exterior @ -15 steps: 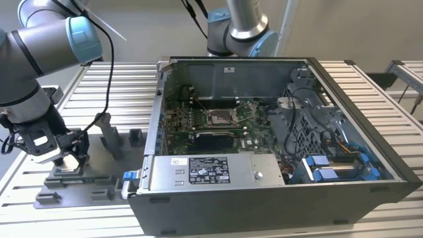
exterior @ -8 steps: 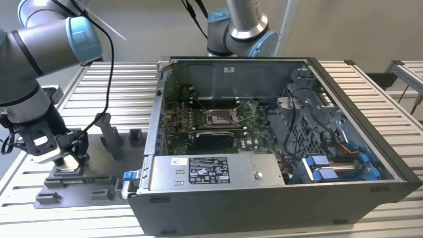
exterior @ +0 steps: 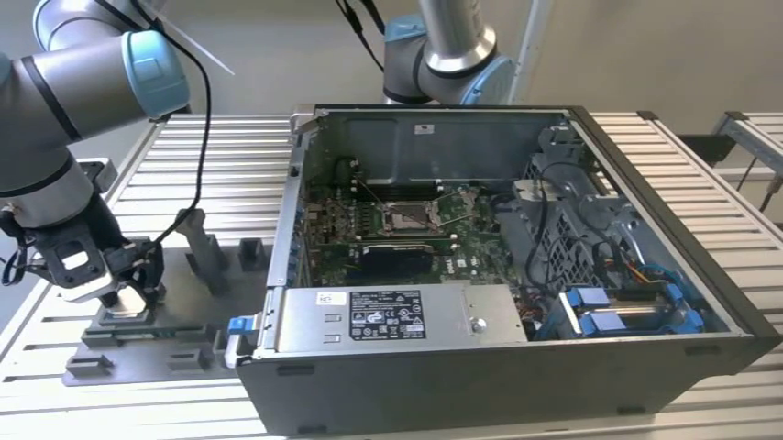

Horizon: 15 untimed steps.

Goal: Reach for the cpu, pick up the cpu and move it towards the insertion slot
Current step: 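Pick up the cpu and move it towards the insertion slot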

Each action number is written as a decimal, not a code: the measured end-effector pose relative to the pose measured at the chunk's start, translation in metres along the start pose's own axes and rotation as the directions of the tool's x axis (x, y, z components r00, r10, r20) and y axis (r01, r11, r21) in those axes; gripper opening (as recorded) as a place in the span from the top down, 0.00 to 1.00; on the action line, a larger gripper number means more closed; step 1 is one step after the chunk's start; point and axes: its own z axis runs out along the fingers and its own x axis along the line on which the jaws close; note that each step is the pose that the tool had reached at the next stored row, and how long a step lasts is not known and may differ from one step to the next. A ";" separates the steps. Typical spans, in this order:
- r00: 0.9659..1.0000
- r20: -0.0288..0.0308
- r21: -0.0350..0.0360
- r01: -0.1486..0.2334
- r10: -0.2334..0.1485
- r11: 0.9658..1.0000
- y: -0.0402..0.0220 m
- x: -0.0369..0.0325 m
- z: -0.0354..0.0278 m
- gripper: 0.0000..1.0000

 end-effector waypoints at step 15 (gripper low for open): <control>1.000 0.000 0.000 0.000 0.000 1.000 0.0006 -0.0002 -0.0153 1.00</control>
